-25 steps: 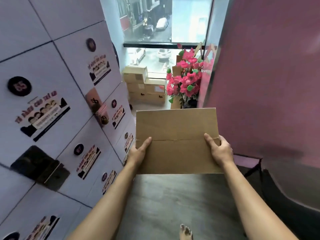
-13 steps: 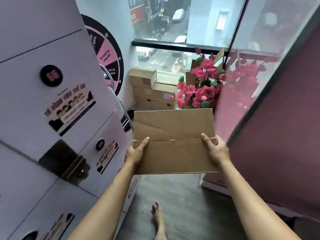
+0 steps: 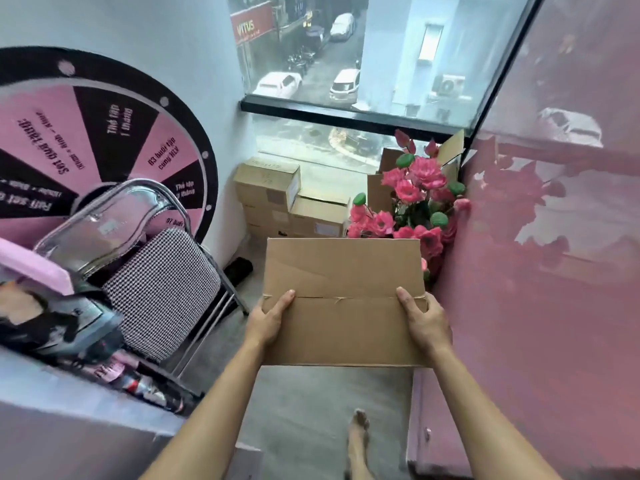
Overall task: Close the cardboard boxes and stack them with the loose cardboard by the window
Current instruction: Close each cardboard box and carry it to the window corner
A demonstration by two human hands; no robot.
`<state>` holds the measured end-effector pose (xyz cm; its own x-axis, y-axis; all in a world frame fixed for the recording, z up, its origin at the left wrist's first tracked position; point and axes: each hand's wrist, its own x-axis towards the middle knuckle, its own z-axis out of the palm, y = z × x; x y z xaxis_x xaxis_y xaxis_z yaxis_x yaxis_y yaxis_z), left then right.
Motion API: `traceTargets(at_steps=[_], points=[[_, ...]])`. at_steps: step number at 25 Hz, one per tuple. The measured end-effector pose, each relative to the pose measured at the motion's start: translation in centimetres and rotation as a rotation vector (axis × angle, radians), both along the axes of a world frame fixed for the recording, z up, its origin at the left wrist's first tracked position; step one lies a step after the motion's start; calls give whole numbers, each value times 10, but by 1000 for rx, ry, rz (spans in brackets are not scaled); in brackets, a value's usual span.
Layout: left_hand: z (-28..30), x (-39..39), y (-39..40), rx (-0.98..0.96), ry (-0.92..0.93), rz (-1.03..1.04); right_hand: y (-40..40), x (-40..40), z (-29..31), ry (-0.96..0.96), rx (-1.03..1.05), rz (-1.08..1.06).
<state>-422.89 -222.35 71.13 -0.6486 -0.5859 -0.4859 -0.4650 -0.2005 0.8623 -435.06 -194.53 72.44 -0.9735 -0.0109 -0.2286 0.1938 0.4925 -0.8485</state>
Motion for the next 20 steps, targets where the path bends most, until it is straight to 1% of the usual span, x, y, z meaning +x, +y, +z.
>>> traceTargets(at_steps=[2,6,9,12,15,17,19,20], points=[[-4,-46,-20,3,-7,22,-26,-56,-11,-12,-18,42],[4,-137,-72,-78,-25,98,-88,-167,-7,-37,17,128],[0,-182,-113,-87,-42,176,-140,-233,-3,-35,38,209],[-17,-220,-151,-41,-80,225,-191,-284,-8,-69,72,289],[-36,-273,-201,-46,-119,227,-241,-332,-22,-112,87,269],[-44,-314,-235,-28,-142,179,-266,-360,-32,-145,109,222],[-45,-360,-264,-11,-195,117,-288,-389,-29,-140,133,167],[-43,-384,-276,15,-175,87,-296,-405,-30,-138,119,133]])
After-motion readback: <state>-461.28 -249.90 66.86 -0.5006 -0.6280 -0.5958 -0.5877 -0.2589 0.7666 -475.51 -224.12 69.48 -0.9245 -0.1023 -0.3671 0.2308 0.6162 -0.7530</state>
